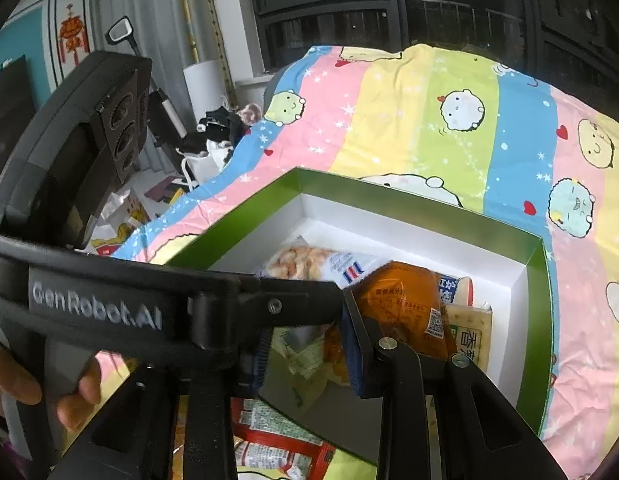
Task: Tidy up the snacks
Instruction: 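Move the left tool to the yellow rice-cracker bag beside the box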
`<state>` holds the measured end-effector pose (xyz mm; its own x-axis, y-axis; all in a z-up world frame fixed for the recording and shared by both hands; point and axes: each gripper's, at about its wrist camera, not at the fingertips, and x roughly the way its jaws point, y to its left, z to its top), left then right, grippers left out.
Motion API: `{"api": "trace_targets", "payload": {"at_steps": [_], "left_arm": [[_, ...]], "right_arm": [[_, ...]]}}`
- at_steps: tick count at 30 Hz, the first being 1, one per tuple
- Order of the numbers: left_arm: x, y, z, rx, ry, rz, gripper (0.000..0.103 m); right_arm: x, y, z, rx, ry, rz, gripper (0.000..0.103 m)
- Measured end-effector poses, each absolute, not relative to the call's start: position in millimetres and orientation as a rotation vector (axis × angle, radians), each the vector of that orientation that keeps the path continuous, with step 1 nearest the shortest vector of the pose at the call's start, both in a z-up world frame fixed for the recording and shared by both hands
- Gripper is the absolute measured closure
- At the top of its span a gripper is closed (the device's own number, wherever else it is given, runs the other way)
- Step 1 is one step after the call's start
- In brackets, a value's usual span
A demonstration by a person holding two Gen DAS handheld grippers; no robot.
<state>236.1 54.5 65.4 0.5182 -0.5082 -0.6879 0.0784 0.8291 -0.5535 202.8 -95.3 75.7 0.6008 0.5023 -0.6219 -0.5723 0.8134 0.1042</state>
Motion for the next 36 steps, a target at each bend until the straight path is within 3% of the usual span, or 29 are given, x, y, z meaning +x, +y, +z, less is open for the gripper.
{"api": "trace_targets", "payload": {"at_steps": [4,6,18,36], "left_arm": [[228.5,62.9,78.4,-0.502,0.932,-0.358,0.014],[220.9,66.4,86.9,-0.482,0.907,-0.346,0.01],[144.7,103.6,101.3,-0.546,0.816,-0.352,0.01],[47.0,119.0,50.9,-0.479,0.878,-0.21,0.01]], "right_arm": [[193.0,-105.0,82.3,-0.085,0.665,0.615,0.055],[186.0,-113.2,85.7,-0.061,0.652,0.613,0.053],[131.0,-154.2,87.9,0.023,0.644,0.599,0.052],[67.8,-178.2,50.1,0.099,0.765,0.569,0.052]]}}
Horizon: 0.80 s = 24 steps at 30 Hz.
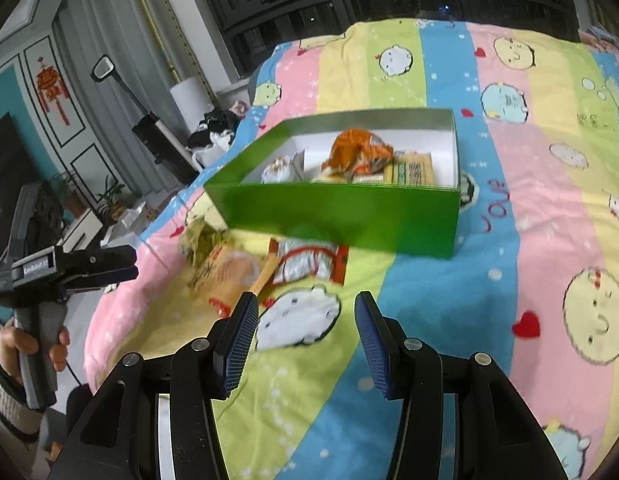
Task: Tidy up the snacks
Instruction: 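Move the left tool to the yellow rice-cracker bag beside the box, then close the left tool on the yellow rice-cracker bag and lift it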
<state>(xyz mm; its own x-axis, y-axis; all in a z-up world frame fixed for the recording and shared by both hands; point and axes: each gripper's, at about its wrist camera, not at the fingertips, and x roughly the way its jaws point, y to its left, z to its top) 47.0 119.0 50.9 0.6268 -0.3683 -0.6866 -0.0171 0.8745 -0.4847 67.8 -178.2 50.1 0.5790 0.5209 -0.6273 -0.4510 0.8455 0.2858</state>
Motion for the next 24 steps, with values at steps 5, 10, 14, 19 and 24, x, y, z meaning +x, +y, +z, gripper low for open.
{"api": "trace_targets", "payload": {"at_steps": [5,10,14,19,24], "left_arm": [[44.3,106.4,41.4,-0.418,0.875,-0.234,0.01],[49.2,97.1,28.5,-0.41,0.884,-0.232,0.01],[60.9,87.3,20.7,-0.404,0.887,-0.251,0.011],[74.1,81.9,13.2,-0.395,0.904,-0.262,0.02],[82.9,80.8,9.2,-0.395,0.914,-0.279,0.022]], "right_arm": [[61.3,-168.4,35.7,0.116,0.811,0.592,0.052],[57.5,-149.5,23.6,0.104,0.844,0.626,0.052],[60.0,-129.7,15.7,0.066,0.863,0.65,0.052],[67.4,-102.5,13.1,-0.012,0.859,0.679,0.052],[80.7,-81.9,10.1,-0.07,0.877,0.689,0.052]]}}
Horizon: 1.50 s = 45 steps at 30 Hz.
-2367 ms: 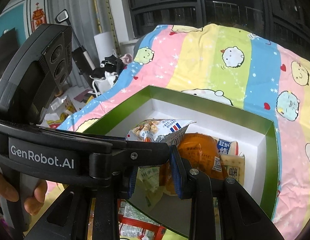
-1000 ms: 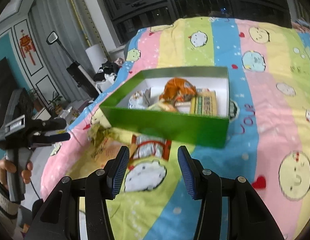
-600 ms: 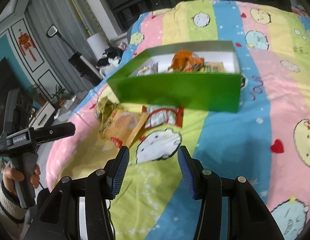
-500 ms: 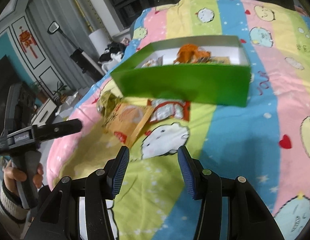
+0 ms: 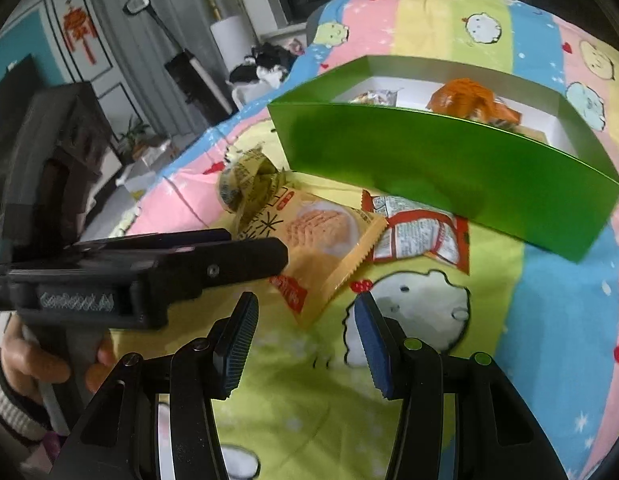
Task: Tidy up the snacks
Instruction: 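Close the left tool on the yellow rice-cracker bag and lift it, then carry the rice-cracker bag with the left tool over the green box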
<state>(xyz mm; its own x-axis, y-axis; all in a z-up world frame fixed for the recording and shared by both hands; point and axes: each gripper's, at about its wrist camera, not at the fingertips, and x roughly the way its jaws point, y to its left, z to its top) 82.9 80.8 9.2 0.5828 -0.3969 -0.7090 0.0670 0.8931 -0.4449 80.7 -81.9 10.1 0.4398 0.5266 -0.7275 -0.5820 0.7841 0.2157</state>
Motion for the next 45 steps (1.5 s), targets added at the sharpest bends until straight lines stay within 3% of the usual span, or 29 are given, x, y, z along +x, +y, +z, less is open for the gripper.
{"api": "trace_targets", "payload": {"at_steps": [2,10,14,16,19,45], "left_arm": [[84.9,81.2,6.5,-0.411,0.923,-0.294,0.027],[92.5,78.0,2.3,-0.433,0.945,-0.326,0.028],[93.9,75.6,2.5,-0.407,0.947,-0.313,0.043],[95.4,77.8,2.7,-0.421,0.947,-0.317,0.043],[95.5,76.2,3.5,-0.393,0.946,-0.307,0.047],[40.7,28.8,73.9,-0.225,0.778,-0.342,0.049]], "right_arm": [[84.8,-74.9,6.8,-0.094,0.888,0.685,0.052],[85.7,-56.0,7.3,-0.179,0.874,0.72,0.052],[85.3,-53.7,12.2,-0.203,0.853,0.737,0.053],[85.1,-52.8,14.9,-0.203,0.85,0.752,0.062],[83.7,-47.0,14.3,-0.234,0.841,0.744,0.067],[22.9,-86.1,63.4,-0.131,0.618,0.706,0.069]]}}
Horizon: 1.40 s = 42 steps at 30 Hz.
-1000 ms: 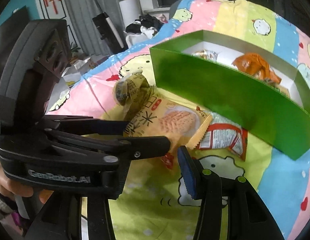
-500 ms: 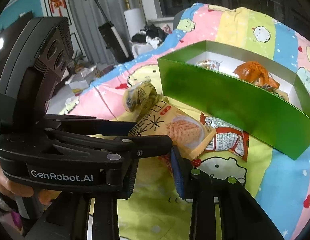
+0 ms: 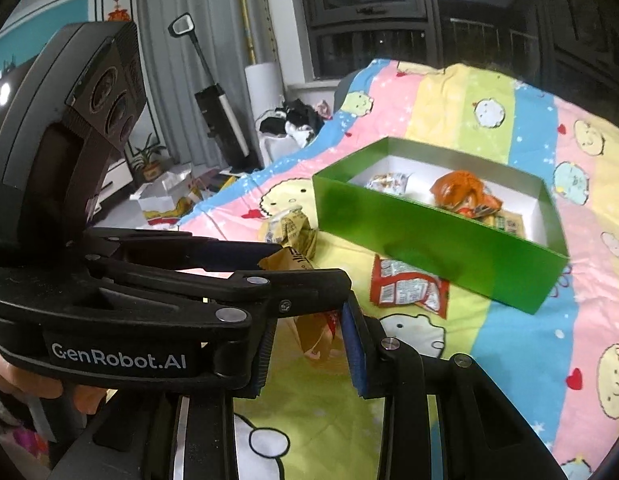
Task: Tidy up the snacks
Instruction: 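Carry the rice-cracker bag with the left tool over the green box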
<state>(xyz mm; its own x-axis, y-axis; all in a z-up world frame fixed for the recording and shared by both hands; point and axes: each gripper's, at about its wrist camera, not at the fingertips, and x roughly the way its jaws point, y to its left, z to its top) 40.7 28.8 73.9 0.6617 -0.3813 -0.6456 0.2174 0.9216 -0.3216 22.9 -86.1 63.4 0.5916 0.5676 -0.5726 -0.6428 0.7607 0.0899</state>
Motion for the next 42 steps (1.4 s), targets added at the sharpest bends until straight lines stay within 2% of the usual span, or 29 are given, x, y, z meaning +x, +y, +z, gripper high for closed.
{"api": "trace_targets", "payload": {"at_steps": [19,42], "left_arm": [[12.7,10.0,120.6,-0.155,0.644,-0.356,0.049],[46.1,3.6,146.8,-0.148,0.601,-0.388,0.049]], "right_arm": [[-2.4,-106.4,103.4,-0.119,0.452,0.687,0.069],[18.7,-117.8,125.7,-0.104,0.392,0.655,0.069]]}}
